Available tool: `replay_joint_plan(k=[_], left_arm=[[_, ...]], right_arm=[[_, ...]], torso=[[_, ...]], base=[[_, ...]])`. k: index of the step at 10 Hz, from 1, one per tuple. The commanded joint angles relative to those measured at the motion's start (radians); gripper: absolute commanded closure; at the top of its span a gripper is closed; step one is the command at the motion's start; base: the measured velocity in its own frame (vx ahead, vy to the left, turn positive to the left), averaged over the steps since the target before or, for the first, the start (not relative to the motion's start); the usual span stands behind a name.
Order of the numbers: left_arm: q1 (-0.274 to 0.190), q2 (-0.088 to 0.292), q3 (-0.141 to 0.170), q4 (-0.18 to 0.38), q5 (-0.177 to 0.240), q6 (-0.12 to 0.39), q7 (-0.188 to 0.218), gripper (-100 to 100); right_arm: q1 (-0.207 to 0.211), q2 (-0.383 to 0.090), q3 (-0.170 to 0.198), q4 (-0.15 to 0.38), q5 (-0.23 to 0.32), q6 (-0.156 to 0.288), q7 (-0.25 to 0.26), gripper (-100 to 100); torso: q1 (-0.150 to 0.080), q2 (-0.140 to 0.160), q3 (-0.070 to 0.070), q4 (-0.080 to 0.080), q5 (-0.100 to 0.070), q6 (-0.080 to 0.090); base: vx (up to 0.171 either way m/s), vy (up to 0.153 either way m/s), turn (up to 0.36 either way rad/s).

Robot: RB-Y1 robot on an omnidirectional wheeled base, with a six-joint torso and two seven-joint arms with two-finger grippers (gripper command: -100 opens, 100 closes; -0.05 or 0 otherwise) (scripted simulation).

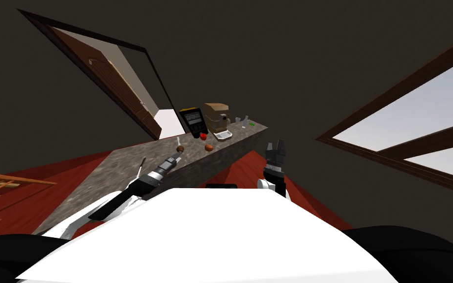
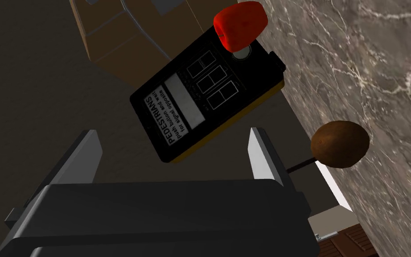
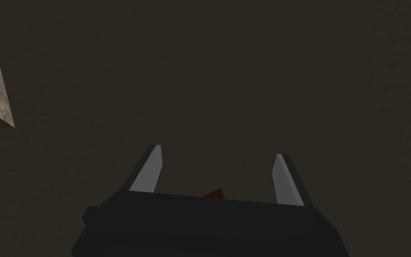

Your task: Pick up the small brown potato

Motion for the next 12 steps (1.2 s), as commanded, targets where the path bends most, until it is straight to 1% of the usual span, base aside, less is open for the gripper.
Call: replay_joint_plan(k=[1, 2, 3, 4, 5, 6, 7, 8, 9, 10, 11, 12], left_arm=[[0.018, 0.05, -0.006, 0.015, 0.042, 0.032, -0.009, -100], [0.018, 0.081, -0.006, 0.015, 0.042, 0.032, -0.009, -100], [0.018, 0.097, -0.006, 0.015, 0.042, 0.032, -0.009, -100], [0.03, 0.135, -0.013, 0.03, 0.081, 0.059, -0.016, -100], [0.03, 0.163, -0.013, 0.03, 0.081, 0.059, -0.016, -100], [0.041, 0.191, -0.023, 0.044, 0.121, 0.087, -0.022, -100], [0.041, 0.226, -0.023, 0.044, 0.121, 0.087, -0.022, -100], [0.041, 0.237, -0.023, 0.044, 0.121, 0.087, -0.022, -100], [0.051, 0.278, -0.034, 0.057, 0.164, 0.116, -0.027, -100], [0.051, 0.305, -0.034, 0.057, 0.164, 0.116, -0.027, -100], [0.059, 0.334, -0.046, 0.07, 0.207, 0.145, -0.031, -100], [0.059, 0.367, -0.046, 0.07, 0.208, 0.145, -0.031, -100]], right_arm=[[0.0, 0.0, 0.0, 0.0, 0.0, 0.0, 0.0, 0], [0.0, 0.0, 0.0, 0.0, 0.0, 0.0, 0.0, 0], [0.0, 0.0, 0.0, 0.0, 0.0, 0.0, 0.0, 0], [0.0, 0.0, 0.0, 0.0, 0.0, 0.0, 0.0, 0], [0.0, 0.0, 0.0, 0.0, 0.0, 0.0, 0.0, 0], [0.0, 0.0, 0.0, 0.0, 0.0, 0.0, 0.0, 0], [0.0, 0.0, 0.0, 0.0, 0.0, 0.0, 0.0, 0], [0.0, 0.0, 0.0, 0.0, 0.0, 0.0, 0.0, 0], [0.0, 0.0, 0.0, 0.0, 0.0, 0.0, 0.0, 0], [0.0, 0.0, 0.0, 0.0, 0.0, 0.0, 0.0, 0], [0.0, 0.0, 0.0, 0.0, 0.0, 0.0, 0.0, 0], [0.0, 0.0, 0.0, 0.0, 0.0, 0.0, 0.0, 0]], torso=[[0.0, 0.0, 0.0, 0.0, 0.0, 0.0], [-0.001, 0.0, 0.0, 0.0, 0.0, 0.001], [-0.001, 0.0, 0.0, 0.0, 0.0, 0.0], [0.0, -0.001, 0.0, 0.0, 0.0, 0.0], [0.0, 0.0, 0.0, 0.0, 0.0, 0.001], [0.0, 0.0, 0.0, 0.0, 0.0, 0.0], [-0.001, 0.0, 0.0, 0.0, 0.0, 0.001], [-0.001, 0.0, 0.0, 0.0, 0.0, 0.0], [0.0, -0.001, 0.0, 0.0, 0.0, 0.0], [-0.001, 0.0, 0.0, 0.0, 0.0, 0.0], [-0.001, 0.0, 0.0, 0.0, 0.0, 0.0], [-0.001, 0.001, 0.0, 0.0, 0.0, 0.001]], base=[[-0.044, -0.054, -0.178], [-0.039, -0.042, -0.098], [-0.02, -0.017, 0.007], [-0.041, -0.037, -0.231], [-0.041, -0.033, -0.109], [-0.048, -0.044, -0.182], [-0.047, -0.044, -0.102], [-0.024, -0.026, 0.013], [-0.042, -0.043, -0.172], [-0.044, -0.042, -0.121], [-0.059, -0.053, -0.231], [-0.046, -0.047, -0.094]])
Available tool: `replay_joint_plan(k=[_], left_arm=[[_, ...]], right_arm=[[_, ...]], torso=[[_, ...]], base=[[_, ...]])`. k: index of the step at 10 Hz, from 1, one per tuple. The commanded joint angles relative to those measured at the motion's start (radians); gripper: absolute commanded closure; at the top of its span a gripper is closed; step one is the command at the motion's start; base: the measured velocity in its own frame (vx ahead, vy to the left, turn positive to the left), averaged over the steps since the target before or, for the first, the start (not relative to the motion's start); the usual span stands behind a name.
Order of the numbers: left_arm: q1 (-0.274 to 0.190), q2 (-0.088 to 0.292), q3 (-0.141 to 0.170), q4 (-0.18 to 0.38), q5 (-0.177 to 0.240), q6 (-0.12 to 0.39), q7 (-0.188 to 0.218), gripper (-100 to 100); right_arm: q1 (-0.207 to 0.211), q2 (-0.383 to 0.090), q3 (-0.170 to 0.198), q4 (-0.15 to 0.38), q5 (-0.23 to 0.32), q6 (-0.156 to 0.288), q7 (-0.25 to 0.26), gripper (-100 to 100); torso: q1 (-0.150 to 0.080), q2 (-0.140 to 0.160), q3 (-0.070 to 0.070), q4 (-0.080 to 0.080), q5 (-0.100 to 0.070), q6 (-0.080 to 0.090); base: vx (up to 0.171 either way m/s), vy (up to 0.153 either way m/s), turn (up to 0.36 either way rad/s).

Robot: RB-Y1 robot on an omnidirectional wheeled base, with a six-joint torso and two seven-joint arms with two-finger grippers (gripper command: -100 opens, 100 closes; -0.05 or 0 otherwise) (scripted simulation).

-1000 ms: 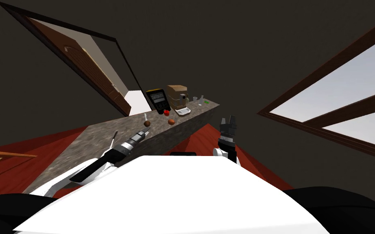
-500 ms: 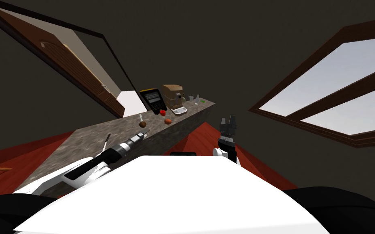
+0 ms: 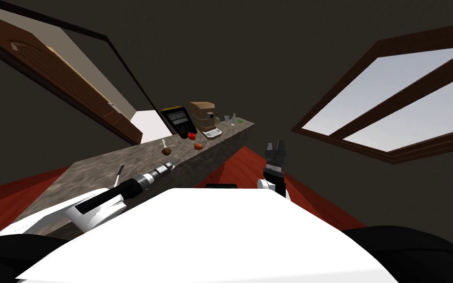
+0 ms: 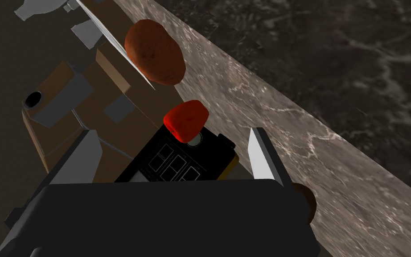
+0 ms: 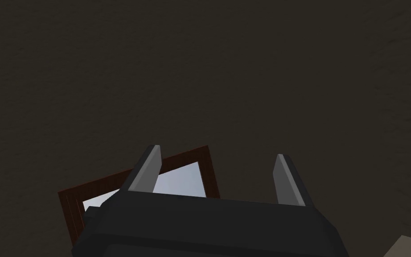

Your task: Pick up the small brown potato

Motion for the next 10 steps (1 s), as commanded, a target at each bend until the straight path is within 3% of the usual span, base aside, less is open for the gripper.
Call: replay_joint_plan(k=[1, 2, 3, 5, 6, 7, 8, 9, 10], left_arm=[[0.004, 0.05, -0.016, 0.012, 0.05, 0.04, -0.003, -100], [0.004, 0.085, -0.016, 0.012, 0.052, 0.04, -0.003, -100], [0.009, 0.12, -0.031, 0.023, 0.097, 0.07, -0.005, -100], [0.009, 0.157, -0.031, 0.023, 0.098, 0.07, -0.005, -100], [0.013, 0.198, -0.047, 0.034, 0.145, 0.099, -0.006, -100], [0.013, 0.218, -0.047, 0.034, 0.145, 0.099, -0.006, -100], [0.016, 0.256, -0.063, 0.045, 0.19, 0.128, -0.005, -100], [0.016, 0.277, -0.063, 0.045, 0.192, 0.128, -0.005, -100], [0.017, 0.314, -0.081, 0.054, 0.235, 0.156, -0.004, -100]], right_arm=[[0.0, 0.0, 0.0, 0.0, 0.0, 0.0, 0.0, 0], [0.0, 0.0, 0.0, 0.0, 0.0, 0.0, 0.0, 0], [0.0, 0.0, 0.0, 0.0, 0.0, 0.0, 0.0, 0], [0.0, 0.0, 0.0, 0.0, 0.0, 0.0, 0.0, 0], [0.0, 0.0, 0.0, 0.0, 0.0, 0.0, 0.0, 0], [0.0, 0.0, 0.0, 0.0, 0.0, 0.0, 0.0, 0], [0.0, 0.0, 0.0, 0.0, 0.0, 0.0, 0.0, 0], [0.0, 0.0, 0.0, 0.0, 0.0, 0.0, 0.0, 0], [0.0, 0.0, 0.0, 0.0, 0.0, 0.0, 0.0, 0]], torso=[[0.0, 0.0, 0.0, 0.0, 0.0, 0.0], [0.0, 0.0, 0.0, 0.0, 0.0, 0.001], [0.0, -0.001, 0.0, 0.0, 0.0, 0.0], [0.0, 0.0, 0.0, 0.0, 0.0, 0.0], [0.001, -0.001, -0.001, 0.0, 0.0, 0.0], [0.001, -0.001, -0.001, 0.0, 0.0, 0.001], [0.001, -0.001, -0.001, 0.0, 0.0, 0.0], [0.0, -0.001, -0.001, 0.0, 0.0, 0.0], [0.0, -0.001, -0.001, 0.0, 0.0, 0.0]], base=[[-0.041, -0.056, -0.157], [-0.037, -0.05, -0.097], [-0.053, -0.055, -0.198], [-0.029, -0.035, -0.035], [-0.022, -0.041, -0.157], [-0.026, -0.037, -0.125], [-0.028, -0.049, -0.169], [-0.026, -0.044, -0.072], [-0.041, -0.036, -0.123]])
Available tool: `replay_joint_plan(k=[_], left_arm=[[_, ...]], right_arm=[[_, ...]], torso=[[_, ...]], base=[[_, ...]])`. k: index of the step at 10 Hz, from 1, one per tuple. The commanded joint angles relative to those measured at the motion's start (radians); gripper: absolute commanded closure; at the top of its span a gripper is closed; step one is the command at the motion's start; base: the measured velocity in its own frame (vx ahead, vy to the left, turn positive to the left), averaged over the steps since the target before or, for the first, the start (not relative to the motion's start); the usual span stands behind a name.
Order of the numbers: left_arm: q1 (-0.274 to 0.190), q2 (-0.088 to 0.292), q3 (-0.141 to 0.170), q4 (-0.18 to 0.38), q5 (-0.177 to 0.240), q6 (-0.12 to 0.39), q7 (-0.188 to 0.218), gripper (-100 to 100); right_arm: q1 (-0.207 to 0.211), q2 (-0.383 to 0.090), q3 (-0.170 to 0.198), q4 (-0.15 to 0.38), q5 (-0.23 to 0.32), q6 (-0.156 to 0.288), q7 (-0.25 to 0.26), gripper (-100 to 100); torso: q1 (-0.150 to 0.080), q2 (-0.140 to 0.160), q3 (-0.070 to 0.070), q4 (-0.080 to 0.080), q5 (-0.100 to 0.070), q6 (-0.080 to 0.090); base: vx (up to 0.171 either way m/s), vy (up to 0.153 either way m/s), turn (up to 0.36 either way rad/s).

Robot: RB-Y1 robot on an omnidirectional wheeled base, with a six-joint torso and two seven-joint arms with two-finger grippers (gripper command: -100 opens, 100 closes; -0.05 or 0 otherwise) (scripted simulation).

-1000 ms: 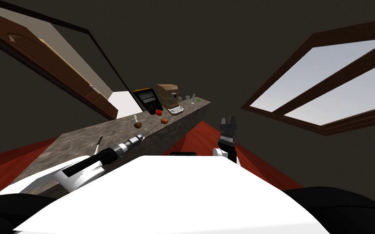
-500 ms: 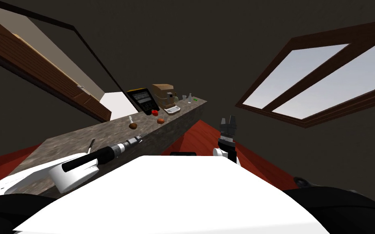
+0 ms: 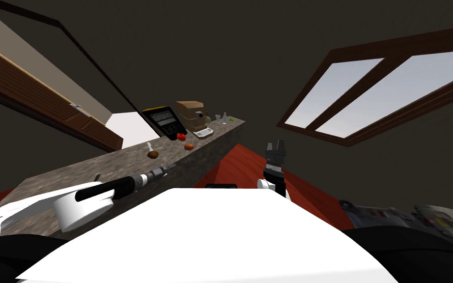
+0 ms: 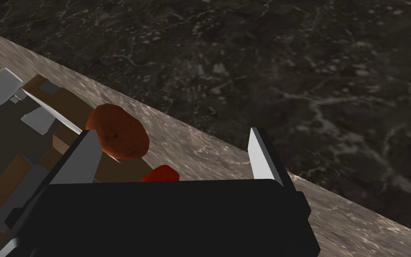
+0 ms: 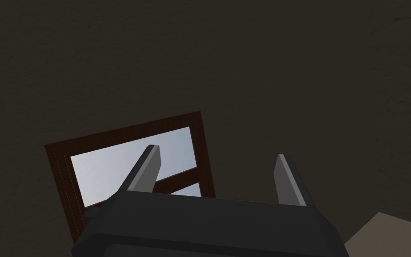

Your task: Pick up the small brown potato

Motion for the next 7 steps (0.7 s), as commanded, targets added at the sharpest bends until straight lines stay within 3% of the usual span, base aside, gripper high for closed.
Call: replay_joint_plan(k=[1, 2, 5, 6, 7], left_arm=[[0.001, 0.042, -0.009, 0.007, 0.027, 0.015, 0.002, -100], [0.001, 0.075, -0.028, 0.016, 0.068, 0.043, 0.004, -100], [0.0, 0.143, -0.047, 0.024, 0.12, 0.07, 0.007, -100], [-0.003, 0.182, -0.067, 0.032, 0.161, 0.095, 0.011, -100], [-0.003, 0.188, -0.067, 0.032, 0.165, 0.095, 0.011, -100]], right_arm=[[0.0, 0.0, 0.0, 0.0, 0.0, 0.0, 0.0, 0], [0.0, 0.0, 0.0, 0.0, 0.0, 0.0, 0.0, 0], [0.0, 0.0, 0.0, 0.0, 0.0, 0.0, 0.0, 0], [0.0, 0.0, 0.0, 0.0, 0.0, 0.0, 0.0, 0], [0.0, 0.0, 0.0, 0.0, 0.0, 0.0, 0.0, 0]], torso=[[0.0, 0.0, 0.0, 0.0, 0.0, 0.0], [0.001, 0.0, 0.0, 0.0, 0.0, 0.0], [0.0, -0.001, 0.0, 0.0, 0.0, 0.0], [0.001, -0.001, 0.0, 0.0, 0.0, -0.001], [0.001, -0.001, -0.001, 0.0, 0.0, 0.0]], base=[[-0.04, -0.028, -0.09], [-0.033, -0.04, -0.151], [-0.021, -0.033, -0.091], [-0.014, -0.027, -0.137], [-0.01, -0.018, -0.064]])
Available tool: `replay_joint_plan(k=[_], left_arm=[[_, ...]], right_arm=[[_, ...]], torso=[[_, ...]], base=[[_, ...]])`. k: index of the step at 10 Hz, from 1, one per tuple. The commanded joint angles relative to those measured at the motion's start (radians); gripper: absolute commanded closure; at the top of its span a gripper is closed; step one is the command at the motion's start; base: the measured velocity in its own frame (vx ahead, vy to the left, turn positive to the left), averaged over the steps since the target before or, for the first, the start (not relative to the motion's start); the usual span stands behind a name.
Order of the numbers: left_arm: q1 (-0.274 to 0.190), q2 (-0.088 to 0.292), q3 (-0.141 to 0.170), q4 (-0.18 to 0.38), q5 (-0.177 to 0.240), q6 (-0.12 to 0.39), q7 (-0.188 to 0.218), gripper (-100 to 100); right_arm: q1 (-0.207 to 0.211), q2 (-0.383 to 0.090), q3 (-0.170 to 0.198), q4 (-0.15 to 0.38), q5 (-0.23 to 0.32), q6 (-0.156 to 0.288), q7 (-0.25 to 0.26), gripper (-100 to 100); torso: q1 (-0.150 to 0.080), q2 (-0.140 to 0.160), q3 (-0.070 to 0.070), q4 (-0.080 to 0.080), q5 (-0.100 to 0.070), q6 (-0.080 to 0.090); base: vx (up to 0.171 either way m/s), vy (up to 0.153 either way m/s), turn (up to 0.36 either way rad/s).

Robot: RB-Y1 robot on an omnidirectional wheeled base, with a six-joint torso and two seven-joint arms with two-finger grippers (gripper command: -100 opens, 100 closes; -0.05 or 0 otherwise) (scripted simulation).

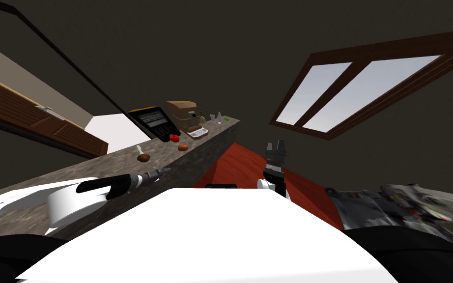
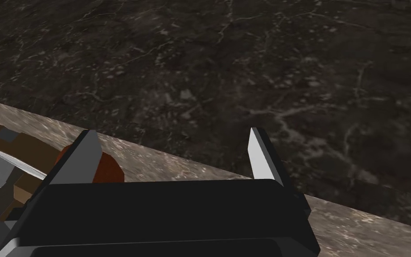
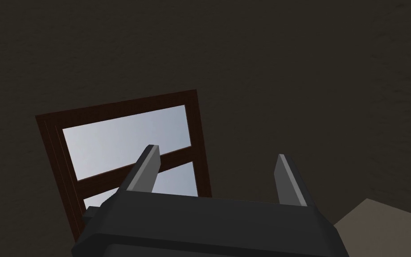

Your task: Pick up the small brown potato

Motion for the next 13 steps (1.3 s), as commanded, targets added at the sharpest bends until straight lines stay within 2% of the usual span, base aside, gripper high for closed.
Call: replay_joint_plan(k=[1, 2, 3, 4, 6, 7, 8, 9, 10, 13], left_arm=[[0.0, 0.05, -0.021, 0.009, 0.05, 0.027, 0.008, -100], [0.0, 0.055, -0.021, 0.009, 0.055, 0.027, 0.008, -100], [-0.005, 0.092, -0.042, 0.016, 0.098, 0.05, 0.013, -100], [-0.005, 0.092, -0.042, 0.016, 0.098, 0.05, 0.013, -100], [-0.015, 0.155, -0.083, 0.027, 0.171, 0.093, 0.026, -100], [-0.015, 0.155, -0.083, 0.027, 0.179, 0.093, 0.026, -100], [-0.021, 0.181, -0.102, 0.033, 0.217, 0.112, 0.032, -100], [-0.027, 0.203, -0.121, 0.039, 0.243, 0.13, 0.039, -100], [-0.027, 0.203, -0.121, 0.039, 0.252, 0.13, 0.039, -100], [-0.046, 0.252, -0.171, 0.058, 0.34, 0.172, 0.059, -100]], right_arm=[[0.0, 0.0, 0.0, 0.0, 0.0, 0.0, 0.0, 0], [0.0, 0.0, 0.0, 0.0, 0.0, 0.0, 0.0, 0], [0.0, 0.0, 0.0, 0.0, 0.0, 0.0, 0.0, 0], [0.0, 0.0, 0.0, 0.0, 0.0, 0.0, 0.0, 0], [0.0, 0.0, 0.0, 0.0, 0.0, 0.0, 0.0, 0], [0.0, 0.0, 0.0, 0.0, 0.0, 0.0, 0.0, 0], [0.0, 0.0, 0.0, 0.0, 0.0, 0.0, 0.0, 0], [0.0, 0.0, 0.0, 0.0, 0.0, 0.0, 0.0, 0], [0.0, 0.0, 0.0, 0.0, 0.0, 0.0, 0.0, 0], [0.0, 0.0, 0.0, 0.0, 0.0, 0.0, 0.0, 0]], torso=[[0.0, 0.0, 0.0, 0.0, 0.0, 0.0], [0.0, 0.0, 0.0, 0.0, 0.0, 0.0], [0.001, 0.0, 0.0, 0.0, 0.0, 0.0], [0.001, 0.0, 0.0, 0.0, 0.0, 0.0], [0.002, -0.001, -0.001, 0.0, 0.0, 0.0], [0.003, -0.002, -0.001, 0.0, 0.001, 0.0], [0.003, -0.002, -0.001, 0.0, 0.001, 0.0], [0.004, -0.002, -0.001, 0.0, 0.001, 0.0], [0.006, -0.002, -0.001, -0.001, 0.001, 0.0], [0.008, -0.005, -0.003, -0.001, 0.002, 0.0]], base=[[-0.008, -0.017, -0.119], [-0.007, -0.009, -0.061], [-0.003, -0.005, -0.086], [-0.001, -0.001, -0.07], [0.011, 0.014, -0.122], [0.017, 0.025, -0.049], [0.018, 0.032, -0.067], [0.022, 0.069, -0.116], [0.02, 0.061, -0.049], [0.071, 0.11, -0.08]])
